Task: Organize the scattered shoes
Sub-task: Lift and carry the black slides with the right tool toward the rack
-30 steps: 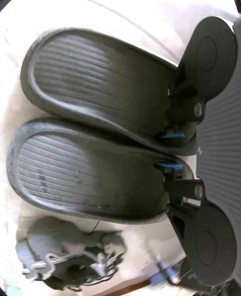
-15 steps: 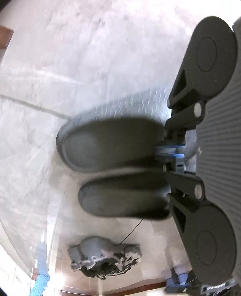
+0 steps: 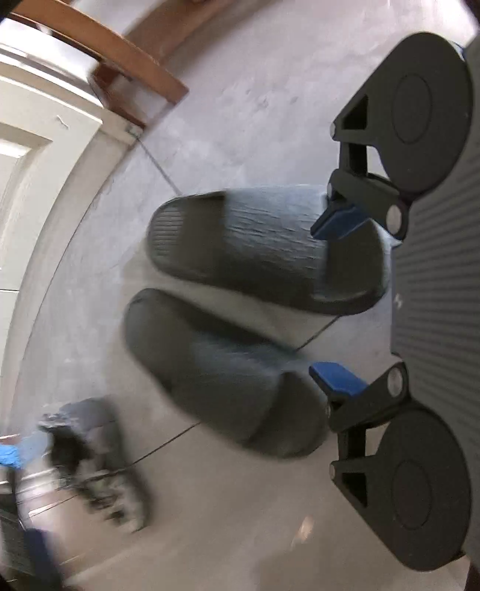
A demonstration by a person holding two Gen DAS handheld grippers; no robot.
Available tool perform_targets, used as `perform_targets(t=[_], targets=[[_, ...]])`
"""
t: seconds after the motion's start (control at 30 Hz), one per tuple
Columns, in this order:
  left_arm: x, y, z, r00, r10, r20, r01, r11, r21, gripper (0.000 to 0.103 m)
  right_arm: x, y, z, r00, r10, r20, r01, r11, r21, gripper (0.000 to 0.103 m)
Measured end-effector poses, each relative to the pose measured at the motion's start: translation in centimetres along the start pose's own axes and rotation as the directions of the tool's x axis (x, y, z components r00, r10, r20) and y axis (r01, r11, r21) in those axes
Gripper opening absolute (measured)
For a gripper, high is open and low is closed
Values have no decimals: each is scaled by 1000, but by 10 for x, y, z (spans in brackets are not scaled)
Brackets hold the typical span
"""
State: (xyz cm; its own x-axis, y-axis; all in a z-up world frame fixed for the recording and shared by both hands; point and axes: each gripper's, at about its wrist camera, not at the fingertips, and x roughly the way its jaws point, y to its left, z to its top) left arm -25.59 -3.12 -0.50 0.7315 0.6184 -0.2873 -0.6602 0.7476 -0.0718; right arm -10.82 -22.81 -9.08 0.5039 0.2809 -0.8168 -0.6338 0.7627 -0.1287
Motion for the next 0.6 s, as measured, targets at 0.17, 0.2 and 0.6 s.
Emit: perform_targets(t=[0.17,0.2,0.6], targets=[[0,17,-1,1000,22,-8,-22,999,-29,69,31,14,-15,996,-67,58,62,995,75,77],[0,22,-1,999,31,-5,-31,999,-35,69,38,16,-17,996,-74,49,70,995,76,77],[-4,26,2,999,34,2,-34,999,-35,69,48,14,-28,993,39,108,-62,974,216,79]])
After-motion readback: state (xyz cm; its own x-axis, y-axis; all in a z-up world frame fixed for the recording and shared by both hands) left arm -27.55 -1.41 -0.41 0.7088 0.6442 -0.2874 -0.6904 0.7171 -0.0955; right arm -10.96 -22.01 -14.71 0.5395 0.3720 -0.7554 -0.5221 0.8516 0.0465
